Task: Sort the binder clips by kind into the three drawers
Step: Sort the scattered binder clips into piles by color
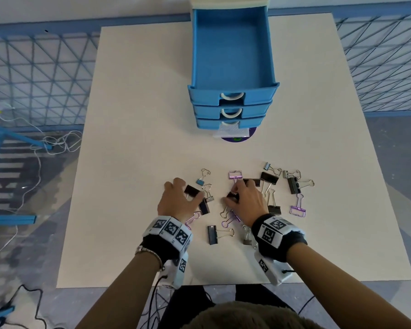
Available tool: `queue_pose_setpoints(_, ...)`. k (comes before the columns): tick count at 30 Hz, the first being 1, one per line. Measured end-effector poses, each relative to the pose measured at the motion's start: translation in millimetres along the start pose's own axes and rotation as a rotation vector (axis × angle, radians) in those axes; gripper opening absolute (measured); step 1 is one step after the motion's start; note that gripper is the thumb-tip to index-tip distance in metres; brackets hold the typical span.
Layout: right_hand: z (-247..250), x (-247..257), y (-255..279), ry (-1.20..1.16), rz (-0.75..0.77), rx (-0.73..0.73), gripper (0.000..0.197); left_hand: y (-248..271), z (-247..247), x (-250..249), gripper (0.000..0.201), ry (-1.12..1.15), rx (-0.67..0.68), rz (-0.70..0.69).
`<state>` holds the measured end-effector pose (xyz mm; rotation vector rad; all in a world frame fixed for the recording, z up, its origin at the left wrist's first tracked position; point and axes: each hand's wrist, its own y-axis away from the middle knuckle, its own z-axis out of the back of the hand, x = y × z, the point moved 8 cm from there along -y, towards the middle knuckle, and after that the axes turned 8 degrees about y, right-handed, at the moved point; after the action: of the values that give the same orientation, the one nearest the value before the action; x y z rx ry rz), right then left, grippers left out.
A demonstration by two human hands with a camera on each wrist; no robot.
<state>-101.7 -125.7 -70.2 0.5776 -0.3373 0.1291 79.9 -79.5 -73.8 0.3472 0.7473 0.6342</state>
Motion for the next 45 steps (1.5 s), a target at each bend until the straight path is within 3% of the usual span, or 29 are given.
queue_pose_setpoints(3,-7.7,-3.0,1.4,0.019,-0.046,0.033,0.052,-3.5,-8.4,-3.3,0.059,-0.032,-0.017,0.012)
queue_pose_setpoints(9,-9.7,-1.7,0.4,0.048,-0.068,-0.008,0.035,-6.8,-14.8,-10.5,0.050,-0.039,-0.051,0.050)
queue_pose_setpoints(18,12.5,2.9,6.0,-0.052,-0.037,-0.082,0.027,-13.4,10.9,11.8,0.044,0.312,-0.092,0.039)
queue_pose_setpoints(22,18.3,43.3,-1.3,-0.144,0.061,-0.086,0.026,-19.5,40.0,41.2,0.044,0.362,-0.146,0.072)
queue_pose_setpoints(29,-24.6,156.9,-31.8,-0.088,0.196,0.043,0.030,-32.3,80.5,91.3,0.045,0.261,-0.160,0.122)
queue_pose_setpoints(33,-45.0,196.1,-38.4,-0.112,0.214,0.055,0.037,-38.6,100.9,101.4,0.055,0.258,-0.188,0.064)
queue_pose_setpoints(38,-52.4,201.6,-34.0,-0.144,0.270,0.034,0.038,-40.2,98.2,99.0,0.058,0.130,-0.133,-0.100)
queue_pose_setpoints(45,-8.8,131.6,-22.7,-0.203,0.220,-0.123,0.028,-11.9,83.5,64.4,0.052,-0.010,-0.215,-0.327)
